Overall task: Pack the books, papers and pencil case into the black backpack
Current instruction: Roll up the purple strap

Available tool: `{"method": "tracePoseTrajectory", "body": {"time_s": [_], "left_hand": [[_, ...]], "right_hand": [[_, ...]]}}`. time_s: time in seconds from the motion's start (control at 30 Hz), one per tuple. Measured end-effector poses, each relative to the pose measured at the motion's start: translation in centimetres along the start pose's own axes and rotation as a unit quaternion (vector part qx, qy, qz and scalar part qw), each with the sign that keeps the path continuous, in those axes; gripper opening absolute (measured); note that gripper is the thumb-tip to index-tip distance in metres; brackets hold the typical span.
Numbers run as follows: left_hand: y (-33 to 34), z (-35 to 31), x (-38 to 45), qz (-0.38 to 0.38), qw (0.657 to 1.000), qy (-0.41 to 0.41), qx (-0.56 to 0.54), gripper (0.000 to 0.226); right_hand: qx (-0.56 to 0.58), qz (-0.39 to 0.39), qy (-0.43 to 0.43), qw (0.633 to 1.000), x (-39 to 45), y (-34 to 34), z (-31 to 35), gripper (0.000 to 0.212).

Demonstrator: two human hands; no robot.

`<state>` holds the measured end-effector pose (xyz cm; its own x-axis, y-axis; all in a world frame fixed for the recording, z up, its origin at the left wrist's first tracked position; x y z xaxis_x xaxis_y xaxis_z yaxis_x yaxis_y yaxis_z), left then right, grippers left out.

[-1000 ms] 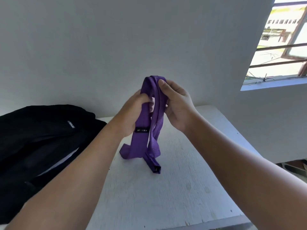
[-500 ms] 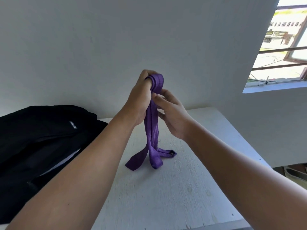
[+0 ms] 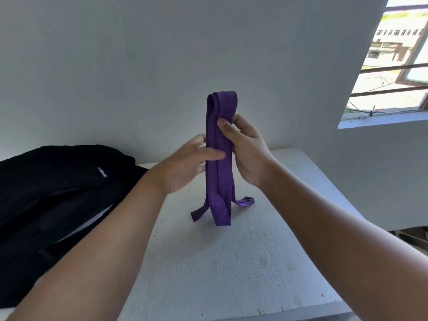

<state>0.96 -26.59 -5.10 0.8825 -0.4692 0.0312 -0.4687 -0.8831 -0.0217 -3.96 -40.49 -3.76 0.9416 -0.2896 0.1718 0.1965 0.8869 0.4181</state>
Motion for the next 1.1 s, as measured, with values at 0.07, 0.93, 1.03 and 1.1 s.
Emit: {"method": "tracePoseTrajectory", "body": {"time_s": [0.07,0.93,1.03,1.1], "left_hand": [[1.8,0.9,-0.2,-0.005,0.999,0.009,0.034,0.05],[-2.4,-1.7,-0.8,-0.264,0.91,0.251,0.196,0.039],[-1.3,-1.4,-1.1,-0.225,0.91,0.26,0.23,0.037],[-0.5,-1.4,-1.3,-0.203,0.916,0.262,0.226,0.034]], "right_hand": [[-0.004,-0.002,-0.013,1.0,0.0,0.6,0.4,0.014],[-0.138,-0.019,0.085,0.987,-0.1,-6.1,-4.0,0.033],[-0.135,0.016,0.085,0.987,-0.2,-4.6,-3.6,0.034],[-0.128,0.053,0.083,0.987,-0.7,-3.5,-3.5,0.034]]}}
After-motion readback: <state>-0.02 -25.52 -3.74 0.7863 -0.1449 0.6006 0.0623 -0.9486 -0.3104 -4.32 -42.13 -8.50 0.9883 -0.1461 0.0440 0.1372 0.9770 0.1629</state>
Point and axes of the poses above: each hand's wrist, its own x-axis towards the middle knuckle, its own y-axis out of the palm, z = x × y, the point moved 2 cm from there along x, towards the middle knuckle, and after that the axes turned 12 degrees about -z, right-handed, at the moved point
